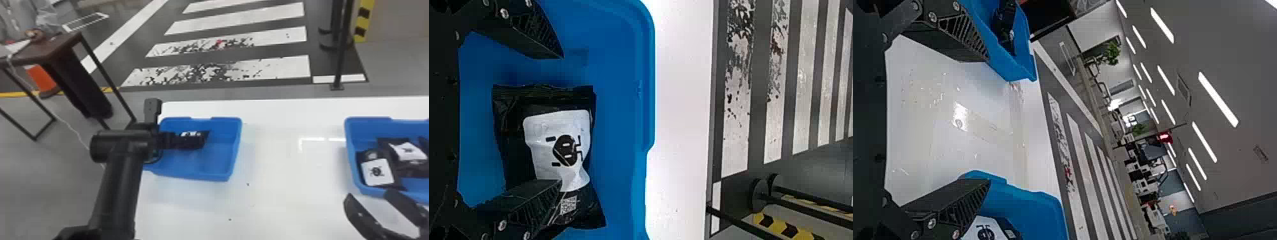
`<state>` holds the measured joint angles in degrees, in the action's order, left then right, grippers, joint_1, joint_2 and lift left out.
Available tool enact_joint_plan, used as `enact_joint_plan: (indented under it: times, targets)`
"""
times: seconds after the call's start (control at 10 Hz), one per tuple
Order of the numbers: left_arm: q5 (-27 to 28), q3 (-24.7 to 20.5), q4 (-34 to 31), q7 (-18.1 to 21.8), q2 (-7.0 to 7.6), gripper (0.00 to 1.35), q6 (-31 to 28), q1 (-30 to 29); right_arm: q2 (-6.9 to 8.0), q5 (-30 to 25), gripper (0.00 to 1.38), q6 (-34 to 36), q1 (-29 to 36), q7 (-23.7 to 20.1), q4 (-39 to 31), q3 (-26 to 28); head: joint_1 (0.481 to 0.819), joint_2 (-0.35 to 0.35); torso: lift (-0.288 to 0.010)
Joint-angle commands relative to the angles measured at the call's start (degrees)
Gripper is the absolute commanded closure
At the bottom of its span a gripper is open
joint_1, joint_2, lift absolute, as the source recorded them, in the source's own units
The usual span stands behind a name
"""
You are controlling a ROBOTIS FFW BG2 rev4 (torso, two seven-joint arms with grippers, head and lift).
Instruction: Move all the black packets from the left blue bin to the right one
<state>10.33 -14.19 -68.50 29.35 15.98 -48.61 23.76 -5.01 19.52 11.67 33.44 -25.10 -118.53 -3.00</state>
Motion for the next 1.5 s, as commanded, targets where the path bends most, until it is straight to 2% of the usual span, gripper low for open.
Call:
enact_joint_plan:
  times: [0.0,0.1,0.2,0.3,0.4,0.6,0.9,1.2,1.4]
  targets:
    - [-0.5,0.1,3.0,0.0,0.02,0.24,1.5,1.6,0.0,0.1,0.17,0.0,-0.4,0.0,0.5,-0.2,0.695,0.35,-0.14]
    - [-2.1,0.1,4.5,0.0,-0.07,0.49,-0.6,1.8,0.09,0.4,0.17,0.1,-0.4,-0.1,0.8,-0.2,0.695,0.35,-0.14]
    - [-2.9,-0.1,4.6,-0.1,-0.16,0.88,-1.0,1.4,0.0,0.6,0.17,0.1,-0.4,-0.1,0.8,-0.2,0.695,0.35,-0.14]
    - [-3.0,-0.9,4.6,-0.1,-0.6,1.14,-0.7,0.4,0.0,1.2,0.17,0.1,-0.3,-0.1,0.9,-0.2,0.695,0.35,-0.14]
    - [-3.8,-1.0,4.6,0.4,-0.6,1.21,0.0,-0.1,0.0,1.2,0.17,0.4,-0.3,-0.2,0.8,-0.2,0.695,0.35,-0.14]
    - [-5.8,-1.1,4.0,2.9,-0.42,1.21,5.0,-2.1,0.0,1.2,0.17,0.4,-0.1,-0.5,0.5,-0.1,0.695,0.35,-0.14]
    - [-15.7,-1.2,-11.9,4.6,-0.42,1.21,6.3,-11.8,-0.18,1.4,0.17,0.6,-0.1,-0.6,-0.1,-0.1,0.695,0.334,-0.14]
    - [-25.5,-0.7,-29.2,6.3,-2.18,1.21,9.7,-22.8,-0.35,1.8,0.17,2.3,-1.5,-2.3,-1.3,-0.1,0.695,0.288,-0.14]
    - [-29.8,2.1,-36.2,7.0,-3.06,1.21,11.1,-26.8,-0.35,3.2,0.17,3.9,-3.5,-3.5,-1.5,-0.1,0.695,0.233,-0.14]
